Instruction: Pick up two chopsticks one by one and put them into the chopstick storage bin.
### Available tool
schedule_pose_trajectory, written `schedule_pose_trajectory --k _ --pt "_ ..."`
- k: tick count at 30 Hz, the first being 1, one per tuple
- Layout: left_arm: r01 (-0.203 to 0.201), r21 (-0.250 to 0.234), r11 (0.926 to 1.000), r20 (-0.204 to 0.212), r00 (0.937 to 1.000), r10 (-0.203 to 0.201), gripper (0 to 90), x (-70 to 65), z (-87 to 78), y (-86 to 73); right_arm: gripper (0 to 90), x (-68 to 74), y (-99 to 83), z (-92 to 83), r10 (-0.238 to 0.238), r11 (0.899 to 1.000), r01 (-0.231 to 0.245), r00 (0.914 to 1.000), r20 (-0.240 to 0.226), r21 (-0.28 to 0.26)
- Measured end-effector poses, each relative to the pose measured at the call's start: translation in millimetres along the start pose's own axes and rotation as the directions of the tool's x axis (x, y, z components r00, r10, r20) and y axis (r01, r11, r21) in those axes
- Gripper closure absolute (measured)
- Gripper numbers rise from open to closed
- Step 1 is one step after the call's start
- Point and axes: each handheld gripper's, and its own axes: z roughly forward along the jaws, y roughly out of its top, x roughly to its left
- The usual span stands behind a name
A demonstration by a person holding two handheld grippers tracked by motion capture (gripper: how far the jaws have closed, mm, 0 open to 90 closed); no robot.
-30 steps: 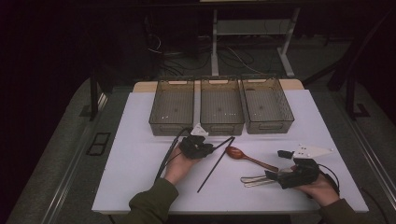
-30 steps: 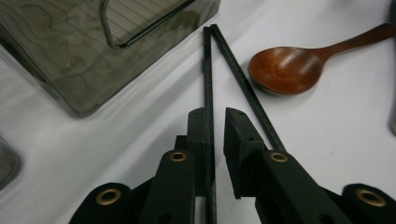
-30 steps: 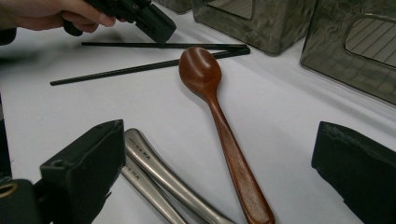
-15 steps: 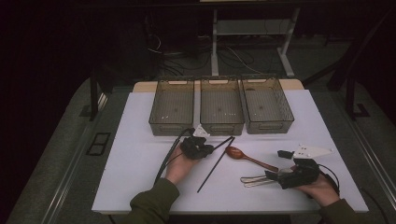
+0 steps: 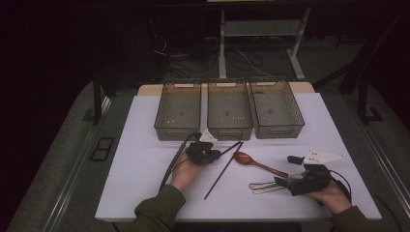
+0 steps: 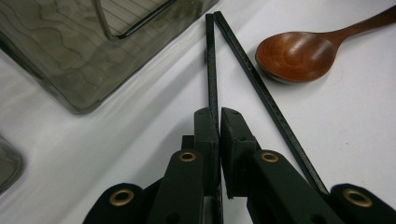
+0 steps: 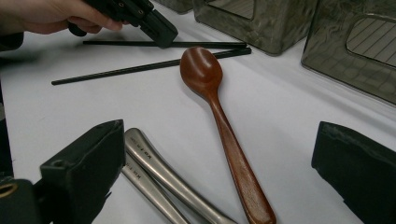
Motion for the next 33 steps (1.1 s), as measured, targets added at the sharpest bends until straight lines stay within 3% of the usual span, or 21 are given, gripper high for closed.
schedule_pose_trajectory --k 12,33 --pt "0.012 -0.003 0.9999 0.023 0.9997 -0.012 84.8 2.7 -11.8 0.9 2.4 -0.2 -0.1 -0.2 0.0 1.0 0.0 1.0 0.0 0.001" --pt "0.014 -0.065 0.9978 0.04 0.9991 -0.011 84.9 -1.7 -34.6 7.7 2.4 -0.7 -0.1 -0.5 0.003 1.0 -0.003 1.0 -0.001 0.002"
